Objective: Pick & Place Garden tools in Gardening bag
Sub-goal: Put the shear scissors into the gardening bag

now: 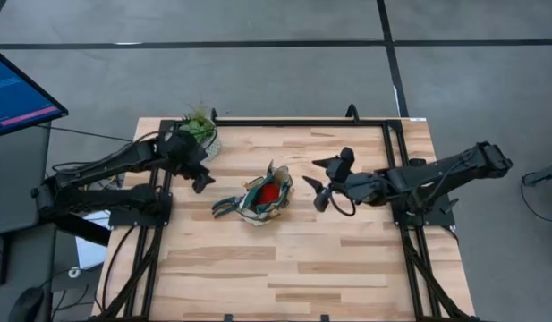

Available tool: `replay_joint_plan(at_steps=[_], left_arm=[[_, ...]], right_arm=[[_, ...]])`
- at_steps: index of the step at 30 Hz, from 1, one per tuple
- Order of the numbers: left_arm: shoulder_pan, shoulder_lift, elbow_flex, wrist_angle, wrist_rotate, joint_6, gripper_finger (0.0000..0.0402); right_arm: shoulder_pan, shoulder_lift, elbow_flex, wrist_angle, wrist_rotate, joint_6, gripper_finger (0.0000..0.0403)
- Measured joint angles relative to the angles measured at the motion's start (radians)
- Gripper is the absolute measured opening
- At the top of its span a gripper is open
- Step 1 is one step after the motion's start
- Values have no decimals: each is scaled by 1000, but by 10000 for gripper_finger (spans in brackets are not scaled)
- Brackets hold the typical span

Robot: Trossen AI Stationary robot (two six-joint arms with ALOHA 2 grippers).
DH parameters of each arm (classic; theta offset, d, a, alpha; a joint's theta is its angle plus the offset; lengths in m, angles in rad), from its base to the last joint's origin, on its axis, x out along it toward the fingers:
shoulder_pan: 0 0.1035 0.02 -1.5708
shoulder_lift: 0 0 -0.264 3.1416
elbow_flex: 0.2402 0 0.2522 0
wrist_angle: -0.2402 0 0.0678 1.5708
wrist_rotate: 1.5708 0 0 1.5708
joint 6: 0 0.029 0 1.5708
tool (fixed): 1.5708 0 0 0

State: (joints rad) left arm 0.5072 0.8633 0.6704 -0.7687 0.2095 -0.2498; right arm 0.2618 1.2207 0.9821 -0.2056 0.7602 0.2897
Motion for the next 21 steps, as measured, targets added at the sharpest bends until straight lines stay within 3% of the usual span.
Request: replay_joint_plan(at_steps=[6,14,21], left_arm=[[-74,61,0,-29,-1,-44,221],[-177,307,0,-10,-3,-73,221],[-240,445,0,60,-17,-98,221]], right_arm=[[-39,-13,0,-55,-10,0,249],[-81,-5,0,-78,-147,6,249],[-70,-5,0,-119,-171,26,249]])
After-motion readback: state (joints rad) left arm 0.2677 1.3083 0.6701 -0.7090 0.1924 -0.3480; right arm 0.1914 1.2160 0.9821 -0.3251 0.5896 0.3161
